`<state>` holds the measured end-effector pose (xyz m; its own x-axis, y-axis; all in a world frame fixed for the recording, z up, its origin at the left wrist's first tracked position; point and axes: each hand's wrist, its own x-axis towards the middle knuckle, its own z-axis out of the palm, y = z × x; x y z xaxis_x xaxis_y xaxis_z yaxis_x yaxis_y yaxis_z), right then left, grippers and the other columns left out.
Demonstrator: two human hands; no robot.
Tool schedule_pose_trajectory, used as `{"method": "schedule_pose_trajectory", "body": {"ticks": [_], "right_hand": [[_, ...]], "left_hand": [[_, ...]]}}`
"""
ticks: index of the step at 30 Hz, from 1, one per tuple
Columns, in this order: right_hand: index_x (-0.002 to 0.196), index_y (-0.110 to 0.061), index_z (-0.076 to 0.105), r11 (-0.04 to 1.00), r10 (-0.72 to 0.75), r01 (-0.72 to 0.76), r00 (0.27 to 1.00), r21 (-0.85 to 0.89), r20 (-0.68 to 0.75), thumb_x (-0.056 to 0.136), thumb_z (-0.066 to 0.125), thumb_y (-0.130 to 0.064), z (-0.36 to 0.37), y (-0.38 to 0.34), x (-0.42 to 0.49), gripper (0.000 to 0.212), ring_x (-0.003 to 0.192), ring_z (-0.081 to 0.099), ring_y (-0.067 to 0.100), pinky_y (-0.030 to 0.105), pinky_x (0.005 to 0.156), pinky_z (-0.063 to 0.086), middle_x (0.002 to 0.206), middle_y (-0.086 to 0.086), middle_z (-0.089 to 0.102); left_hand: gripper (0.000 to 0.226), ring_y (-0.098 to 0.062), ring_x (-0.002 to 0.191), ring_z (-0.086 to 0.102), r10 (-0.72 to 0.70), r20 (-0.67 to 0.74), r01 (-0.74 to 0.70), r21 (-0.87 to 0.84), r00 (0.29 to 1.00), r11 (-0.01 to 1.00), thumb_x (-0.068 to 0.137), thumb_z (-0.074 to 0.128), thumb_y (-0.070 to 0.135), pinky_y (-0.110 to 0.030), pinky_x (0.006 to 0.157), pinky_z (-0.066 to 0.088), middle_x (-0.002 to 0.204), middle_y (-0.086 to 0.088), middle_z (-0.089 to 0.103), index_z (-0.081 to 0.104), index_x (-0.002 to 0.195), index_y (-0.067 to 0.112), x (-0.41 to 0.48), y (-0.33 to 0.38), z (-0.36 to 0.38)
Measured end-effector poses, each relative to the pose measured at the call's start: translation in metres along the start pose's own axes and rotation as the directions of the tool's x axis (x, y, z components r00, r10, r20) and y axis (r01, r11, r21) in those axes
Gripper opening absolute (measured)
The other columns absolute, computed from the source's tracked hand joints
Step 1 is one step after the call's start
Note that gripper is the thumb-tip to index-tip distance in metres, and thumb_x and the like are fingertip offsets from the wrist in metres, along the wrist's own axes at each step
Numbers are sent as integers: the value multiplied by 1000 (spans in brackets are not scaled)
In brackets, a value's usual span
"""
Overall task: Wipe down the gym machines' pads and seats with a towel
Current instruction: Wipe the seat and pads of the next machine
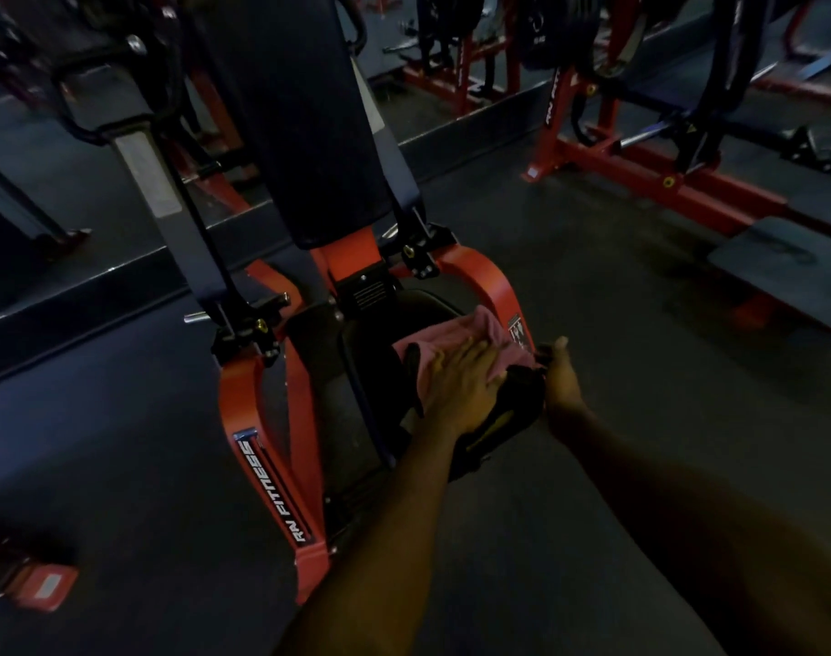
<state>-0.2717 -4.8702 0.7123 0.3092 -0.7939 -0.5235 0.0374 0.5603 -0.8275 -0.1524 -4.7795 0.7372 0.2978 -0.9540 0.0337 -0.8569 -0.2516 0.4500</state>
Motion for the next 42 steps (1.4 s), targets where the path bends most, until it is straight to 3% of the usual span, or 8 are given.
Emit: {"method": "schedule_pose_trajectory", "body": {"ticks": [3, 7, 12, 17, 23, 31, 37, 42], "right_hand": [[129, -19, 66, 928, -41, 57, 998, -367, 52, 65, 51, -87, -1, -11, 22, 95, 120, 63, 31, 50, 107, 48, 131, 12, 66], [116, -5, 68, 471, -164, 264, 964, -841, 211, 95, 41, -68, 36, -57, -21, 72, 116, 62, 39, 40, 99, 47, 122, 23, 67], [127, 4, 59, 288, -185, 260, 959, -922, 212, 108, 41, -34, 70, -74, -55, 46, 123, 59, 40, 41, 100, 46, 128, 28, 62], [123, -9, 70, 241, -266, 443, 886, -864, 380, 85, 55, -54, 114, -108, -59, 61, 113, 64, 32, 27, 83, 44, 114, 14, 70], [57, -23, 52, -13, -227, 575, 795, -818, 563, 62, 49, -40, 194, -168, -73, 18, 81, 58, 19, 26, 69, 38, 66, -9, 52], [89, -41, 73, 24, -675, 708, 533, -706, 511, 73, 42, -46, 300, -234, -78, 35, 115, 51, 35, 50, 102, 43, 104, 8, 55], [123, -16, 59, 201, -964, 849, 259, -489, 54, 91, 62, -9, 390, -242, -83, 33, 104, 56, 30, 43, 88, 51, 122, 7, 44], [158, -23, 28, 315, -948, 807, 289, -500, -131, 97, 40, -56, 455, -185, -63, 71, 152, 20, 21, 50, 121, 25, 165, 3, 22]], "left_hand": [[61, -18, 146, 36, 57, -3, -57, -121, 998, 991, 97, 55, 29, -46, 119, 28, 161, 3, 35, 37, 155, 25, -14, -12, -7], [71, -15, 142, 39, 55, 105, -12, -373, 993, 928, 90, 67, 29, -40, 118, 34, 159, -1, 38, 37, 154, 22, -34, -21, -40], [38, -11, 115, 61, -85, -149, 18, -404, 985, 914, 85, 65, 21, -38, 103, 48, 122, 4, 65, 62, 122, 16, -48, -58, -88], [25, -10, 104, 64, -145, -334, 4, -389, 931, 921, 91, 64, 8, -40, 98, 53, 107, 6, 68, 65, 113, 20, -36, -102, -148], [19, -12, 98, 65, -97, -557, -148, -378, 825, 914, 100, 56, 12, -24, 87, 53, 106, 5, 68, 65, 115, 19, 5, -149, -262], [29, -21, 103, 62, 193, -709, -412, -150, 679, 899, 100, 45, 27, -32, 88, 48, 114, -5, 67, 64, 120, 15, 99, -205, -441], [32, -15, 125, 52, 378, -423, -463, -118, 824, 878, 109, 42, 25, -27, 101, 38, 140, -1, 59, 63, 133, 24, 165, -203, -515], [38, -13, 121, 54, 421, -144, -440, -146, 896, 886, 108, 36, 46, -30, 101, 41, 140, 6, 58, 60, 136, 41, 212, -199, -529]]}}
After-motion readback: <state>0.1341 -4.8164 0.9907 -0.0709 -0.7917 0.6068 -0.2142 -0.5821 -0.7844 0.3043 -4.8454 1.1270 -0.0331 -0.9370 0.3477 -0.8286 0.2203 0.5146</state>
